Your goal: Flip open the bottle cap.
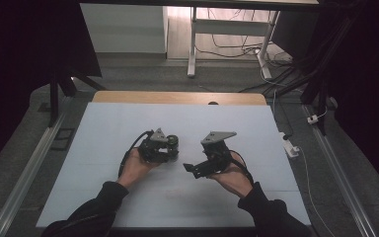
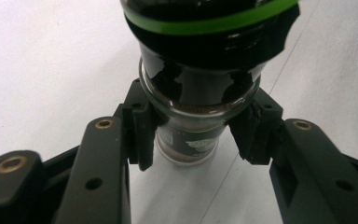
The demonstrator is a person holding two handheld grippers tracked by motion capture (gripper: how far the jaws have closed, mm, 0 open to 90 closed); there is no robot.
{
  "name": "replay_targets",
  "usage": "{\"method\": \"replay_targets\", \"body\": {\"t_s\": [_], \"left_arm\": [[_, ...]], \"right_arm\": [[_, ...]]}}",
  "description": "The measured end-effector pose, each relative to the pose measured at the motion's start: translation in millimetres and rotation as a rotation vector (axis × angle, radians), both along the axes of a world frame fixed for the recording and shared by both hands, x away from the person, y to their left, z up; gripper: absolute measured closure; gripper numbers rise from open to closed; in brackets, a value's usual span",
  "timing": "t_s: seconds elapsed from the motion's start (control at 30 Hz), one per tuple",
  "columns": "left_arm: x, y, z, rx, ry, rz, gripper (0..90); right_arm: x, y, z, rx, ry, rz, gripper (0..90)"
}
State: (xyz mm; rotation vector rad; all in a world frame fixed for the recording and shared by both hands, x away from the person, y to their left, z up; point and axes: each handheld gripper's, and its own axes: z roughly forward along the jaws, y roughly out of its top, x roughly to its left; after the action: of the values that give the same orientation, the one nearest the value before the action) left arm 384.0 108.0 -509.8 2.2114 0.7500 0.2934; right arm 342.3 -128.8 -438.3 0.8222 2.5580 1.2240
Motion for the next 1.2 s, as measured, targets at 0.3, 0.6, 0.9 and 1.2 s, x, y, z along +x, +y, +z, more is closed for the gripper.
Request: {"method": "replay_targets", "body": {"t_s": [0.3, 0.6, 0.9, 1.2], "left_arm": [[-0.1, -0.3, 0.1, 0.000, 0.001, 0.002, 53.6], [-0.1, -0.5, 0.4, 0.002, 0.003, 0.002, 53.6], [0.0, -0.5, 0.7, 0.006, 0.003, 0.002, 53.6], [-0.1, -1.0, 1.1, 0.011, 0.005, 0.003, 53.6]], "right_arm": [[11.2, 19.9, -7.6, -0.045, -0.023, 0.015, 0.0], [22.9, 29.1, -14.6, -0.048, -0.012, 0.039, 21.4], [31.4, 33.7, -13.7, -0.035, 0.027, 0.085, 68.0], [37.9, 45.5, -19.9, -0.040, 0.048, 0.103, 88.6]]}}
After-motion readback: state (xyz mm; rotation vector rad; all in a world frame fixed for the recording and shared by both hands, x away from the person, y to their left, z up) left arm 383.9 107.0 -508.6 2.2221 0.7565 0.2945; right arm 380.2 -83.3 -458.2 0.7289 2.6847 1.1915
